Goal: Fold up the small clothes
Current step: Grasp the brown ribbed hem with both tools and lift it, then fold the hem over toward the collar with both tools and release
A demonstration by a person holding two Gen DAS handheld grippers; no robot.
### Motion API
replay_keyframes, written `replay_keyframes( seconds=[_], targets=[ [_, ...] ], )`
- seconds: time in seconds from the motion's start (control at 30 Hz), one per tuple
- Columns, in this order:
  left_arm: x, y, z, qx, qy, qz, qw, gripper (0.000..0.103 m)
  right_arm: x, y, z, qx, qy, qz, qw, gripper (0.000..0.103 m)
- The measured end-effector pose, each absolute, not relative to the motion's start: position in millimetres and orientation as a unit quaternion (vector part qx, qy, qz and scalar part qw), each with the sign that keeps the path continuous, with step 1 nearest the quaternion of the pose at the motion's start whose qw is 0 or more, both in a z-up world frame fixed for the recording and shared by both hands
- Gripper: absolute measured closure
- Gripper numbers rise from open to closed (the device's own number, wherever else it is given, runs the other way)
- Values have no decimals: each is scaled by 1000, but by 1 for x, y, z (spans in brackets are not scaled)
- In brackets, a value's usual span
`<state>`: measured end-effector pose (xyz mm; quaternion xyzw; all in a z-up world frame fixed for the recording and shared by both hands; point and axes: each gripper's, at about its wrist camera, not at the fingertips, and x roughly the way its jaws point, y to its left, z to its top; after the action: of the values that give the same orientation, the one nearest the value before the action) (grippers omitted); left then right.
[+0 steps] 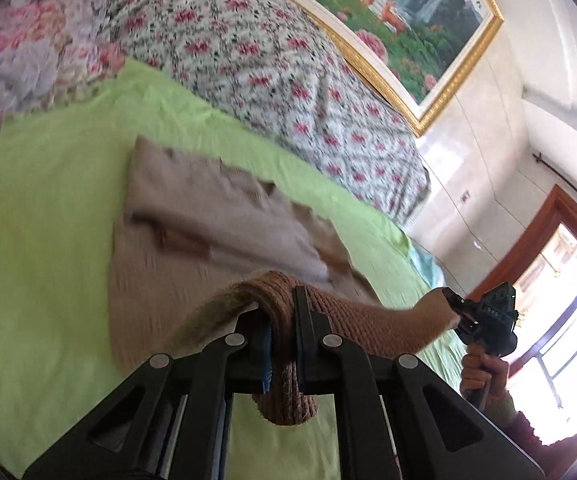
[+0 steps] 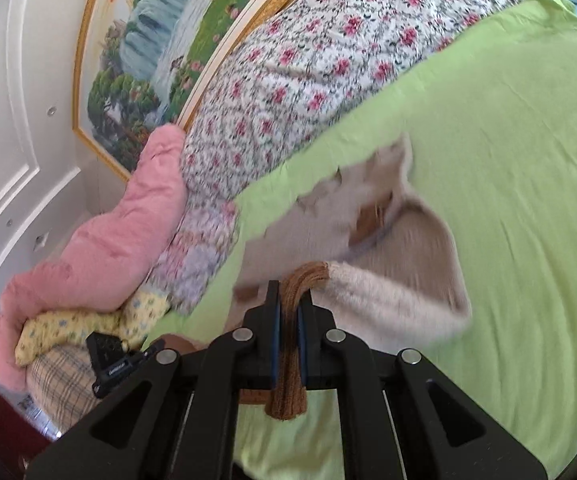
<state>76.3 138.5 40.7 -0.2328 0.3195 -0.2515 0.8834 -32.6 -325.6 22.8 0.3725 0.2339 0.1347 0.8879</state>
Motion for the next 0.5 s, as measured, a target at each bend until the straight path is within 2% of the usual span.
replay_keyframes(
  seconds=[0.27,0.5],
  targets=[
    [189,127,62,-208,309,-210,904,97,80,-336,41,356,239,97,898,95],
    [275,134,36,-229,340,-185,893,97,176,-355,29,350,261,63,897,95]
  ],
)
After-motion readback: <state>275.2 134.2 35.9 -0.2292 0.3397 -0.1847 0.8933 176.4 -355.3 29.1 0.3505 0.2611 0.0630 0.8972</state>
